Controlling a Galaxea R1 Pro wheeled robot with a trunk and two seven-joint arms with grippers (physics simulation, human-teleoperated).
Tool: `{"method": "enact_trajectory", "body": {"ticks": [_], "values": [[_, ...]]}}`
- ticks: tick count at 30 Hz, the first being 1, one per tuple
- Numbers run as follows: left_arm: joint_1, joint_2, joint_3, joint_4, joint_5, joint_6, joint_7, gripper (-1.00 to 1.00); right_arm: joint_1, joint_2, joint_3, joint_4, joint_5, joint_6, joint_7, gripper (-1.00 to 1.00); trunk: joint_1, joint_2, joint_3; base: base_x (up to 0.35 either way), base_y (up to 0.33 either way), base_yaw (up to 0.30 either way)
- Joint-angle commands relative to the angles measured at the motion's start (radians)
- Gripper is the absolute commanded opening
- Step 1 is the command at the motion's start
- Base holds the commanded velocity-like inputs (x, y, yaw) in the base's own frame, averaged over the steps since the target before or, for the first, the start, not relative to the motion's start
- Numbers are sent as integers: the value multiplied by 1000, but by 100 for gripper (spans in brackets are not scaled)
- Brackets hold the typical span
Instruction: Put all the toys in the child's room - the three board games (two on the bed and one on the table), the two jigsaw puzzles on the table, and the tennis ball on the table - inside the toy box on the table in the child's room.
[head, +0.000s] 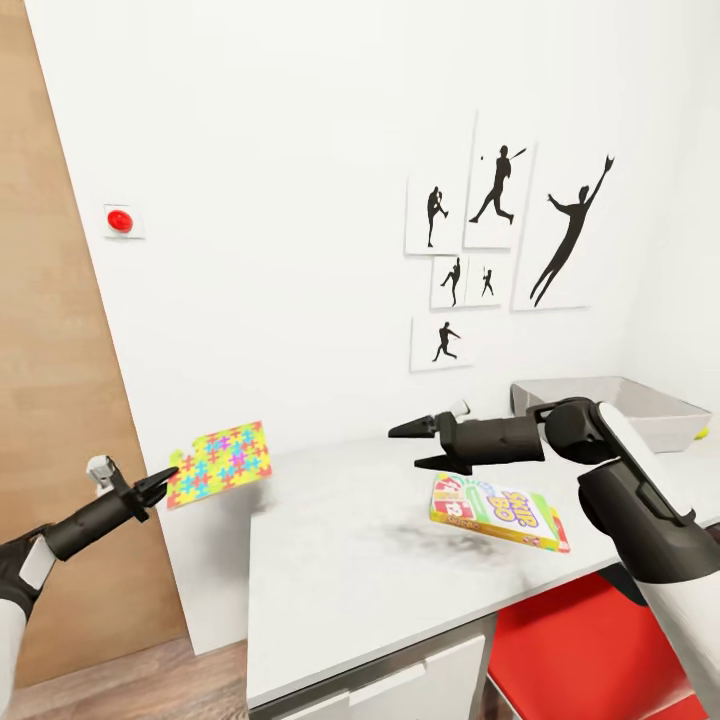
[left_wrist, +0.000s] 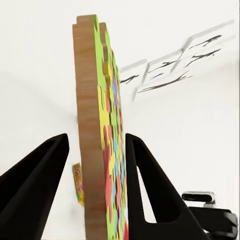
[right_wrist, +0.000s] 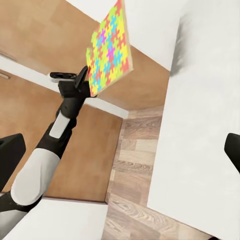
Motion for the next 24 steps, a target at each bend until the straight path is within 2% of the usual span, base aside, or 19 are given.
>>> {"method": "enact_trajectory", "body": {"ticks": [1,3,6,10,13,24], "values": [[1,1,-3,0,-2,10,-17,-100,-1,0,1,0,-10,0,-10,100,0,-1,-1,0,0,0],[4,7,-17,0,-3,10,-53,-100,0,-1,1,0,-10,0,-10,100,0,-1,-1,0,0,0],[8,32,-41,-1,-3,11,-74,-100,0,0,1,2,-9,0,-10,100,0,-1,-1,0,0,0],[9,61,-123,0,-2,14,-83,-100,1,0,1,5,-8,0,-10,100,-15,27,11,0,0,0],[9,65,-147,0,-2,19,-95,-100,1,0,1,6,-8,0,-10,100,-27,48,21,-79,11,0],[9,69,-159,0,-4,25,-112,-100,2,1,1,5,-8,0,-9,100,-69,125,55,-171,17,0]]}}
